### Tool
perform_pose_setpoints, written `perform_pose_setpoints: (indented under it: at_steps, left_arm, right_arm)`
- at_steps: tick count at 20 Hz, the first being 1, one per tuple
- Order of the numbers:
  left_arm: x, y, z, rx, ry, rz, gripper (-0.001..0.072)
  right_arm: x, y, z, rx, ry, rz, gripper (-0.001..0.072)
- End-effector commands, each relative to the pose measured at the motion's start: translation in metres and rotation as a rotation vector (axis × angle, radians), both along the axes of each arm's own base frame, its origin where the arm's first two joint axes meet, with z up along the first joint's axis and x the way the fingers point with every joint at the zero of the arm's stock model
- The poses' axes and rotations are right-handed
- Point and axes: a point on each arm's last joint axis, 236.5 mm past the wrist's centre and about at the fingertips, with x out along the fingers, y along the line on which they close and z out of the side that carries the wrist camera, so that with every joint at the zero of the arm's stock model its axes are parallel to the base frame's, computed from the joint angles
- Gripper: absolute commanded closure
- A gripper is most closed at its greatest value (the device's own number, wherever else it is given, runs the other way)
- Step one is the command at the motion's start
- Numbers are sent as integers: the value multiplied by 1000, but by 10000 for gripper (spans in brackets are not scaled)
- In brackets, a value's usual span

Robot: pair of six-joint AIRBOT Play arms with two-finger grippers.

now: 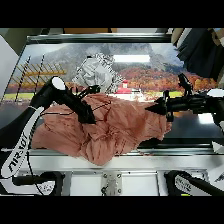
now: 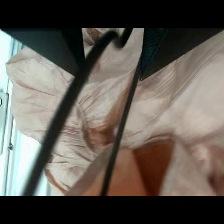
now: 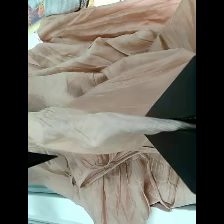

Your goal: Fold the clothes and pants, and hang the long-sleeved shirts on hangers.

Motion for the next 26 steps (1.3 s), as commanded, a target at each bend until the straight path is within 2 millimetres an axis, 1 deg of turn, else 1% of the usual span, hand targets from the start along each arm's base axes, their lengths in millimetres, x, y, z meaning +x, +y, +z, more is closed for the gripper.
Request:
perform_pose_setpoints:
  at_steps: [1,5,7,8,9,10,12,13,14,15,16,17,18,19,20,22,23,24,26]
  left_arm:
    - [13,18,0,45,95,195,373]
    - [23,42,5,71,186,373,373]
    - [35,59,18,71,182,500,374]
    - [43,70,31,64,163,568,374]
    - [53,82,48,55,143,650,374]
    - [61,92,66,45,127,744,375]
    - [72,108,100,7,70,906,376]
    - [74,113,112,-8,24,951,376]
    - [73,112,119,-25,-5,978,375]
    - [69,106,120,-39,-25,986,374]
    - [59,96,113,-43,-30,975,373]
    - [47,81,102,-41,-17,948,372]
    - [31,65,89,-29,3,907,324]
    - [14,48,73,-14,23,861,29]
    - [3,33,59,0,21,823,-13]
    - [-9,14,34,62,-30,782,-13]
    - [-12,6,23,95,-56,782,33]
    - [-15,1,16,125,-98,770,33]
    - [-15,-3,5,199,-216,744,33]
  right_arm:
    - [0,0,1,2,3,-1,708]
    - [0,0,2,8,27,-12,709]
    - [-1,0,6,8,37,-25,709]
    - [1,-2,10,4,32,-46,710]
    - [4,-2,17,9,25,-72,709]
    - [7,-5,28,30,8,-106,710]
    - [12,-9,59,97,-46,-169,710]
    - [15,-11,73,128,-71,-197,710]
    - [16,-13,83,141,-100,-221,710]
    - [17,-15,88,139,-120,-239,710]
    - [19,-16,92,133,-140,-257,709]
    - [20,-17,94,132,-144,-273,709]
    - [21,-17,94,132,-140,-280,710]
    - [21,-17,94,132,-140,-281,709]
    - [21,-17,94,132,-138,-282,709]
    - [24,-19,94,138,-115,-303,709]
    - [25,-19,94,140,-109,-305,709]
    - [25,-19,94,140,-109,-305,709]
    - [24,-19,94,140,-109,-305,709]
